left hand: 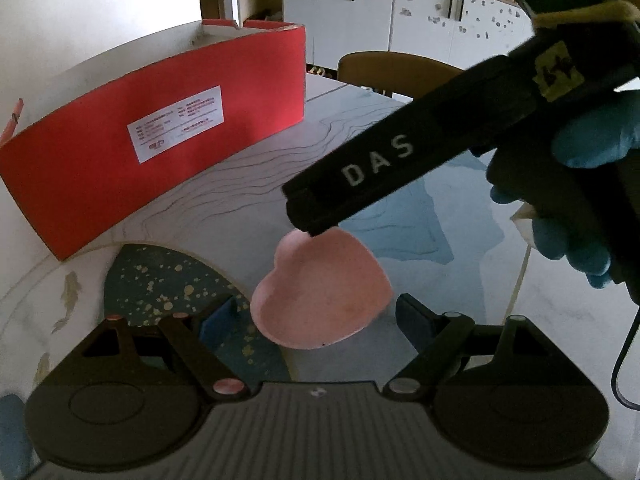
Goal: Organize rigid objects
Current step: 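Grasp the pink heart dish with the left tool while the right tool grasps the glass jar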
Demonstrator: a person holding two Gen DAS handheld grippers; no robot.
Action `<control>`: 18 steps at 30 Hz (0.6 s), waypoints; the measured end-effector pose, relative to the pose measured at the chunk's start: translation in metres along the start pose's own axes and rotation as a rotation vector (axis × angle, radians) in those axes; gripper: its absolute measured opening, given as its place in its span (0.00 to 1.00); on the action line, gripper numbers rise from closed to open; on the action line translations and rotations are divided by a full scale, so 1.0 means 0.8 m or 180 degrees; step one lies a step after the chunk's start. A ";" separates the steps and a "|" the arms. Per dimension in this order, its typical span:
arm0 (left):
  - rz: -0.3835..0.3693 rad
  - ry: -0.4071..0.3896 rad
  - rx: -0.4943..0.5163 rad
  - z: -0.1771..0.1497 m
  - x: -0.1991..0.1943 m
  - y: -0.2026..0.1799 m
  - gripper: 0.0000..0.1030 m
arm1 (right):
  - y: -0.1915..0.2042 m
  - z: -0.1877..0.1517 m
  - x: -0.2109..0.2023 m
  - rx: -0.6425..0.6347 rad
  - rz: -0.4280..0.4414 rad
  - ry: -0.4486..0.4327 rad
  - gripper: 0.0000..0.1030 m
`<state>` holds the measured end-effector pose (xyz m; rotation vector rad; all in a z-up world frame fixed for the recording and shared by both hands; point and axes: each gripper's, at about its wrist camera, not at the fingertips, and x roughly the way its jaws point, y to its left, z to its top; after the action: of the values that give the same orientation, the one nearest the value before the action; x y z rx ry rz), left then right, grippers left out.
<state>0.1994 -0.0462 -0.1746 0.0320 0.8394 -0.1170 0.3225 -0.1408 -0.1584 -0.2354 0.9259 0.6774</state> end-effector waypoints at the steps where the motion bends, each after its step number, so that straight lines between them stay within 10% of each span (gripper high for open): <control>1: 0.0003 0.0001 0.0004 0.000 0.001 -0.001 0.84 | -0.001 0.000 0.002 0.0010 -0.0001 0.0001 0.98; 18: -0.0011 -0.0031 0.0062 0.002 0.002 -0.006 0.69 | -0.011 0.002 0.010 0.0222 0.0062 0.0071 0.75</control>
<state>0.2014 -0.0510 -0.1744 0.0482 0.8287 -0.1285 0.3327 -0.1434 -0.1648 -0.1726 0.9725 0.6603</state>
